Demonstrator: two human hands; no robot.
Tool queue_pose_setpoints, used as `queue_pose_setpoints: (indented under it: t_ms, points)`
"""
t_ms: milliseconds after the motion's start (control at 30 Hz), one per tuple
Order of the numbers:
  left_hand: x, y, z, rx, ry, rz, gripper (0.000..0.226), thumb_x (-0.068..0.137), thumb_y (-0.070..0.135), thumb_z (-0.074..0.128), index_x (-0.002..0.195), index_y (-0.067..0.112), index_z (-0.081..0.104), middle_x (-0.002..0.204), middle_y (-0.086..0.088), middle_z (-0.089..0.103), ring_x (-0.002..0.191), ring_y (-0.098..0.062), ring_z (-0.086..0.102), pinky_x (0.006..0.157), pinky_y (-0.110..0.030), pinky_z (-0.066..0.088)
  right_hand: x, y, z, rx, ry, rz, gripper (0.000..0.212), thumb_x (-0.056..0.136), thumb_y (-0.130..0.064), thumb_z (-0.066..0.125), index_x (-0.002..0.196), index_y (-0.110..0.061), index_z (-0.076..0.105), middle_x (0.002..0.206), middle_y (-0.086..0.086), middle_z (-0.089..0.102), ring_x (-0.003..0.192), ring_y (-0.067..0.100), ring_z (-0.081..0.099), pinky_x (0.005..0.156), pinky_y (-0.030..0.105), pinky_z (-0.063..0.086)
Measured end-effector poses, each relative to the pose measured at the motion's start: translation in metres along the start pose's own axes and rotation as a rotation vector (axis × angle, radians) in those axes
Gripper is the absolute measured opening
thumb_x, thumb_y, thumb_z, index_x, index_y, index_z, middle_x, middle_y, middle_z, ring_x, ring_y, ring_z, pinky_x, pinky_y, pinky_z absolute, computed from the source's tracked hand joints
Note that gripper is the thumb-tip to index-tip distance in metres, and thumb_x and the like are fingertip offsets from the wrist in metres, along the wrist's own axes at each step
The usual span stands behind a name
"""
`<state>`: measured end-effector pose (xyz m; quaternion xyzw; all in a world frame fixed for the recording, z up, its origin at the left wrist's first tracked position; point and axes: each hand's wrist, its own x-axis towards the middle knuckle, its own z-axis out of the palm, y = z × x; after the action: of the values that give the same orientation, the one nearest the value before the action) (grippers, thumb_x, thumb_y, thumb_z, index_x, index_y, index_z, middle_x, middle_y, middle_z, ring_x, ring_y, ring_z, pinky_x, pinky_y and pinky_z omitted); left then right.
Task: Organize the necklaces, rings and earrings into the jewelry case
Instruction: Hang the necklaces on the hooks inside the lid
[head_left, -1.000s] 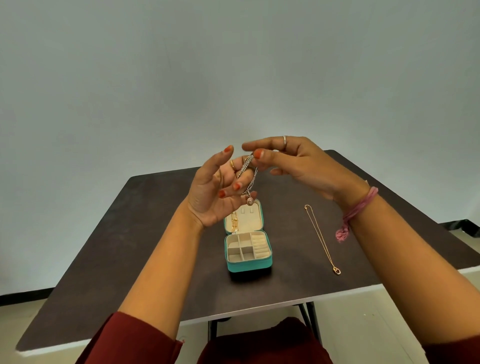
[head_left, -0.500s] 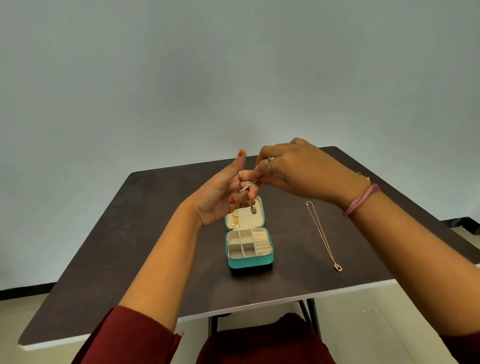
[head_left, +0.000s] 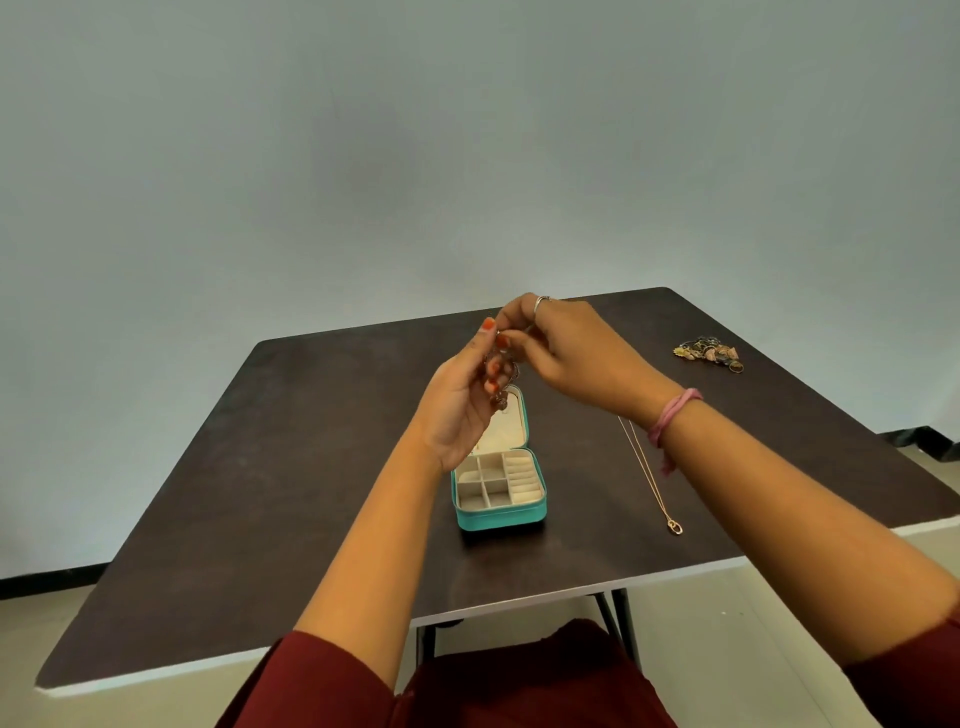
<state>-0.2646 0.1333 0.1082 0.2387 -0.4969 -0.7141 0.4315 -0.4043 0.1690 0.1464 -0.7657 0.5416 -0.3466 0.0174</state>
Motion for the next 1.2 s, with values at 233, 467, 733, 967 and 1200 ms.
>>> queue_pose_setpoints:
  t_ms: [233, 467, 733, 967, 1200]
  points:
    - [0.000, -0.014, 0.000, -0.254, 0.054, 0.062, 0.026, 0.084, 0.039, 0.057, 0.073, 0.016, 0.058, 0.064, 0.006, 0.053, 0.054, -0.003, 0.046, 0.051, -0.017, 0.039, 0.003, -0.009, -0.001, 0.500, -0.046, 0.265, 0.009, 0.094, -0.013, 0.056, 0.100, -0.014, 0.063, 0.077, -0.008, 0.064, 0.059, -0.005, 0.056, 0.060, 0.011, 0.044]
    - [0.012, -0.011, -0.012, -0.447, 0.067, 0.061, 0.036, 0.077, 0.050, 0.069, 0.078, 0.017, 0.053, 0.077, 0.002, 0.055, 0.083, -0.015, 0.052, 0.067, -0.026, 0.039, 0.010, -0.014, -0.014, 0.847, -0.200, 0.429, 0.017, 0.091, -0.008, 0.059, 0.106, -0.006, 0.067, 0.088, 0.006, 0.069, 0.074, 0.011, 0.058, 0.066, 0.017, 0.055]
    - [0.009, -0.008, -0.015, -0.471, 0.048, 0.042, 0.026, 0.075, 0.042, 0.070, 0.074, 0.018, 0.061, 0.076, 0.000, 0.057, 0.081, -0.014, 0.054, 0.073, -0.028, 0.042, 0.023, -0.022, -0.023, 0.490, -0.303, 0.363, 0.018, 0.087, -0.006, 0.065, 0.104, -0.001, 0.069, 0.079, 0.004, 0.070, 0.065, 0.006, 0.066, 0.066, 0.019, 0.058]
    - [0.006, -0.016, -0.011, -0.467, 0.016, 0.024, 0.014, 0.079, 0.023, 0.065, 0.090, 0.017, 0.060, 0.075, 0.004, 0.064, 0.079, -0.011, 0.063, 0.080, -0.033, 0.054, 0.028, -0.024, -0.017, 0.400, -0.086, 0.377, 0.014, 0.094, -0.011, 0.057, 0.102, -0.008, 0.068, 0.082, 0.003, 0.067, 0.067, 0.007, 0.063, 0.054, 0.013, 0.052]
    - [0.007, -0.019, -0.001, -0.510, 0.076, 0.055, 0.012, 0.091, 0.007, 0.056, 0.097, 0.012, 0.065, 0.083, -0.001, 0.070, 0.074, -0.008, 0.067, 0.078, -0.026, 0.057, 0.024, -0.013, -0.005, 0.773, 0.010, 0.505, 0.011, 0.095, -0.015, 0.055, 0.095, -0.017, 0.066, 0.080, -0.007, 0.069, 0.059, -0.001, 0.055, 0.051, 0.014, 0.042]
